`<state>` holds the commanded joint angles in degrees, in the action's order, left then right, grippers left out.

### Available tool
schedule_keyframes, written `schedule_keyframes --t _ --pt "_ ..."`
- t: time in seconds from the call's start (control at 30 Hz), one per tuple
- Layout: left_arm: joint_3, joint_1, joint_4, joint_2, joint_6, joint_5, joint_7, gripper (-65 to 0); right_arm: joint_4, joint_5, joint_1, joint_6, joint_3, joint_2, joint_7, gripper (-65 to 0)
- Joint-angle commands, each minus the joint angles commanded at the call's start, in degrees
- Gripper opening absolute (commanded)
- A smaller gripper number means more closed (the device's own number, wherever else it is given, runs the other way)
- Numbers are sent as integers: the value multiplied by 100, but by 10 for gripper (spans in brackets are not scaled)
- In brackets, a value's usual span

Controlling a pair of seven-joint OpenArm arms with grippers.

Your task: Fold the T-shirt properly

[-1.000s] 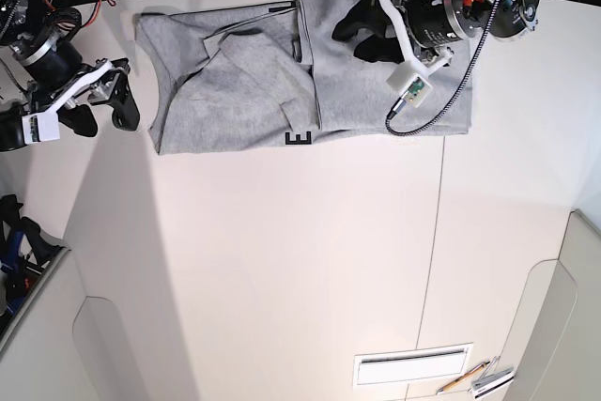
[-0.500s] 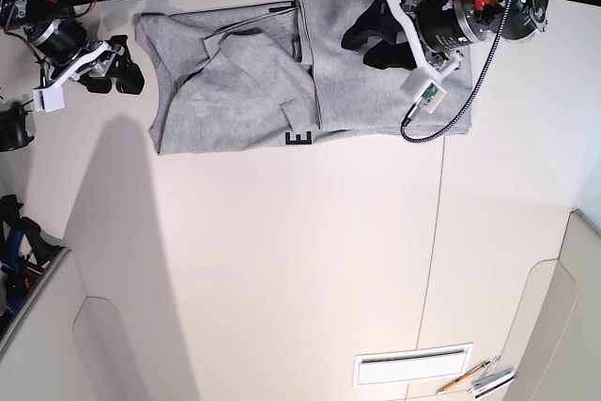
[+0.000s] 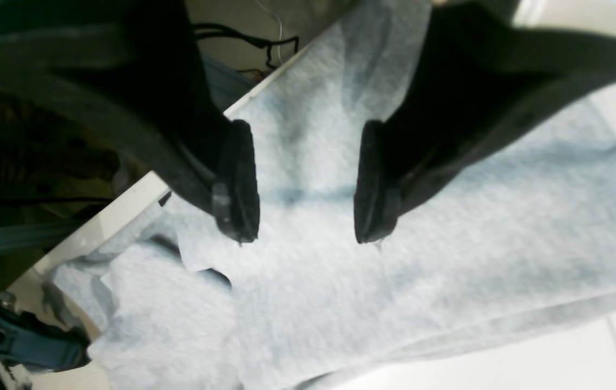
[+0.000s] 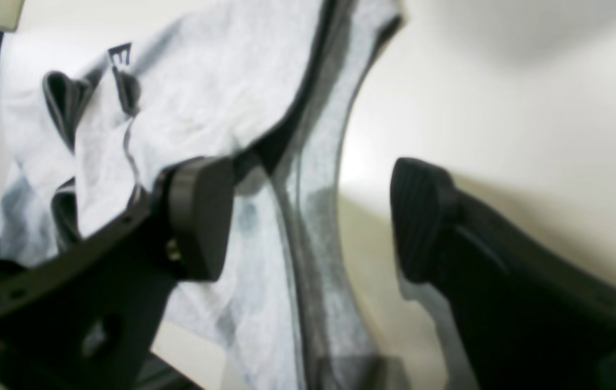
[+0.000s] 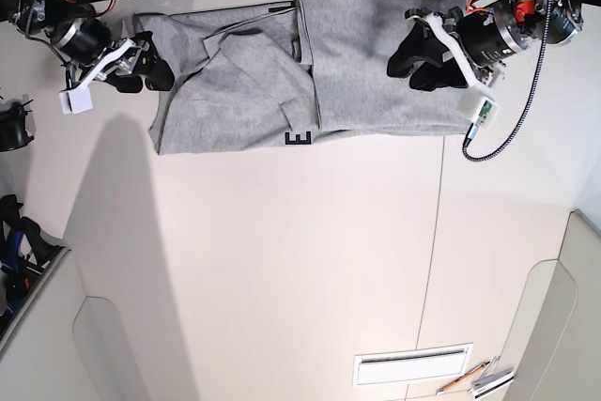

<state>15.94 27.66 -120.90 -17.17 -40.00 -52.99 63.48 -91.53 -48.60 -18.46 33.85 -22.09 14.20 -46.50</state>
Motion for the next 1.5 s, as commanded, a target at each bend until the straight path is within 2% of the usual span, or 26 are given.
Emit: schedule_keyframes --t 0.23,0.57,0.73,0.77,0.8,0.9,0.97,1.13,1.33,1.5 --pt "63 -2 0 2 0 -2 17 -329 0 -4 2 4 39 -356 -2 -203" --pt "63 0 0 2 0 -37 22 -329 0 131 2 2 772 -361 140 -204" --pt "63 -2 0 0 0 -37 66 -329 0 341 4 -2 813 -361 313 -206" --pt "66 -2 0 0 0 -39 63 -329 0 363 4 -2 813 -361 321 -218" --pt "92 -2 0 2 0 -44 61 -329 0 409 4 -2 813 -361 321 -272" --pt "341 -2 0 2 0 -199 59 -329 0 623 7 -2 813 -361 321 -517" --pt "612 -4 0 2 0 -299 61 -329 0 632 46 0 813 -358 319 -650" --pt "1191 0 0 2 0 -472 153 -329 -2 874 284 0 809 -358 317 -650" --pt "1580 2 0 0 0 -472 280 -329 -2 874 494 0 780 -343 317 -650" --pt "1644 15 0 0 0 -461 280 -330 -2 872 509 0 238 -282 295 -650"
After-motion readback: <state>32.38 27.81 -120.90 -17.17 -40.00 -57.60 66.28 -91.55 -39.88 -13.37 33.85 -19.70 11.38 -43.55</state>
